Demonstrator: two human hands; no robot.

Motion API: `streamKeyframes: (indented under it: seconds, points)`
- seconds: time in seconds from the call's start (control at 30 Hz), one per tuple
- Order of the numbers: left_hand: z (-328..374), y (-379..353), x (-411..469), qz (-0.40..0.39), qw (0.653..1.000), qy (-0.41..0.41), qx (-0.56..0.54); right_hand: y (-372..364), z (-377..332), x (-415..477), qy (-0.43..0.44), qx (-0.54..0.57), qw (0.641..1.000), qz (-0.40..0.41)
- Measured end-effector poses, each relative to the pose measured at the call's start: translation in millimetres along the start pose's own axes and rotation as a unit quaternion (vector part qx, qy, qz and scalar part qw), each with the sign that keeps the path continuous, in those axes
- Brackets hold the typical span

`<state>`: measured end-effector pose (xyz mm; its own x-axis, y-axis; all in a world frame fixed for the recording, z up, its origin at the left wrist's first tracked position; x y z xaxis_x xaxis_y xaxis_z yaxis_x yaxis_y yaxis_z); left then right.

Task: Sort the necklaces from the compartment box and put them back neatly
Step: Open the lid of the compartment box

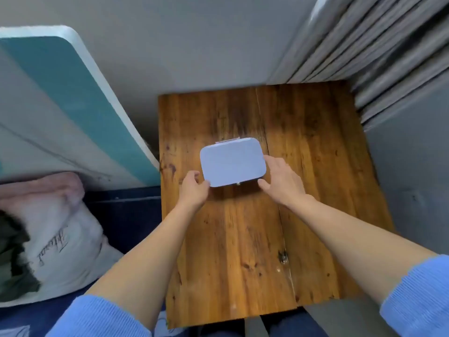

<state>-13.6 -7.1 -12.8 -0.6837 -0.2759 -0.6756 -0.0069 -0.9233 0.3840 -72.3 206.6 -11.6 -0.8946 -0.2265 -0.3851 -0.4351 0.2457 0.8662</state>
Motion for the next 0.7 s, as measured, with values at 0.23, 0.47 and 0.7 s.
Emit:
streamKeyframes:
  seconds: [0.23,0.47,0.7]
  points:
    - [2,-21,29,-0.008,0.996,-0.004,-0.091,-25,-11,20,-0.034,0.071,0.997,-0.011]
    - [1,-27,21,-0.020,0.992,0.009,-0.122,-36,5,-4,0.002,-0.024,1.000,-0.018]
    - [0,-30,12,-0.049,0.992,0.017,-0.114,-37,28,-19,0.025,-0.024,0.999,0.022]
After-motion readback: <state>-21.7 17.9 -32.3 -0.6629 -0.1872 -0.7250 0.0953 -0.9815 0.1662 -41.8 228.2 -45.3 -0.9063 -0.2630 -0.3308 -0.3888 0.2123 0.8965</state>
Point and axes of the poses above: each hand's wrist, its own x-axis towards the middle knuckle, its own y-axis out of the back of the hand, z = x × y, the point moved 2 cm from there along x, towards the middle knuckle, and after that the axes turned 5 degrees about -z, right-handed, at the moved point
